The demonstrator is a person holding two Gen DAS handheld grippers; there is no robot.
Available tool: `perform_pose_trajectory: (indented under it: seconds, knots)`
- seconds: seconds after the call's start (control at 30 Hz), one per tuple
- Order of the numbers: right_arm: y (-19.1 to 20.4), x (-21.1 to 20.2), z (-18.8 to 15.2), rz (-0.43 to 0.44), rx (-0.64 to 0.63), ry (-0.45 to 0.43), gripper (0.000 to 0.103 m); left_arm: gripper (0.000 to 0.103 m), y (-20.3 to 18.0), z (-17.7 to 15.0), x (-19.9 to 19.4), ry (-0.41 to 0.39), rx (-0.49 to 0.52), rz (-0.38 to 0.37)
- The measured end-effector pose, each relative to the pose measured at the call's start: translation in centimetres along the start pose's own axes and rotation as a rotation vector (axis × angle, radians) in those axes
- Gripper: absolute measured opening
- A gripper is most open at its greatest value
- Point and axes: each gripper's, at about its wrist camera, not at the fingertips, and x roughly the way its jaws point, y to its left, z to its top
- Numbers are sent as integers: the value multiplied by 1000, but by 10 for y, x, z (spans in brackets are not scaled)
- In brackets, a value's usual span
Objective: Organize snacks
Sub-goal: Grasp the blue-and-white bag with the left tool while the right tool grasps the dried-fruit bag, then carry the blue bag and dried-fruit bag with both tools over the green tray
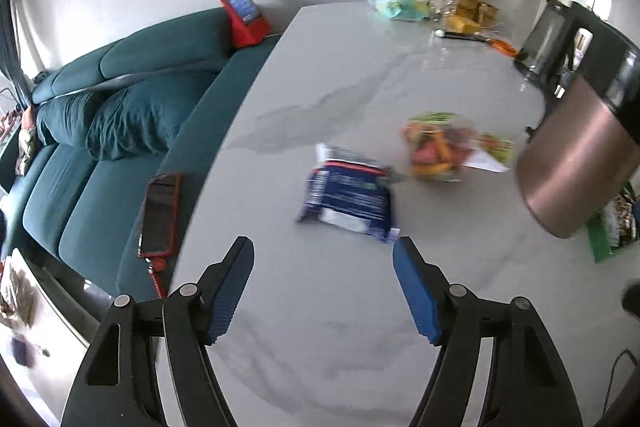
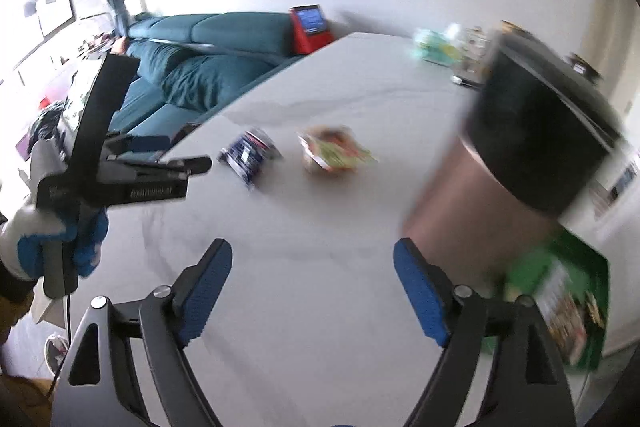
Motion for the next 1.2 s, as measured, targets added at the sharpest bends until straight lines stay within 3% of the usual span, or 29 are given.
perform_pose_trajectory:
  seconds: [0.1, 0.27, 0.67, 0.77, 0.83, 0.87, 0.9, 0.93, 1.1, 1.2]
  knots:
    - [2, 38, 34, -4, -4, 19, 103, 76, 14, 6, 12, 3, 18, 3]
    - [-5, 105, 73, -42, -47, 90, 103, 78, 2, 23, 40, 15, 102, -35]
    - [-29, 190, 82, -57, -28, 198, 103, 79, -25, 35, 92, 79, 166, -60]
    - [-31, 201, 80, -62, -14, 214, 103, 78, -24, 35, 97, 88, 144, -80]
    - [-32, 203, 77, -70, -5, 204, 103, 65, -22, 35, 101, 103, 122, -108]
    - [-32, 203, 76, -58, 3, 198, 101, 53, -21, 35, 102, 112, 110, -123]
    - [-31, 202, 75, -45, 11, 192, 82, 51, -19, 35, 103, 117, 90, -134]
    - [-29, 202, 75, -56, 5, 186, 79, 50, -17, 35, 103, 114, 70, -142]
    - [-21, 189, 68, -71, 8, 162, 69, 47, -18, 30, 99, 99, 53, -128]
    - [-13, 169, 61, -78, -5, 140, 69, 47, -17, 28, 94, 105, 52, -115]
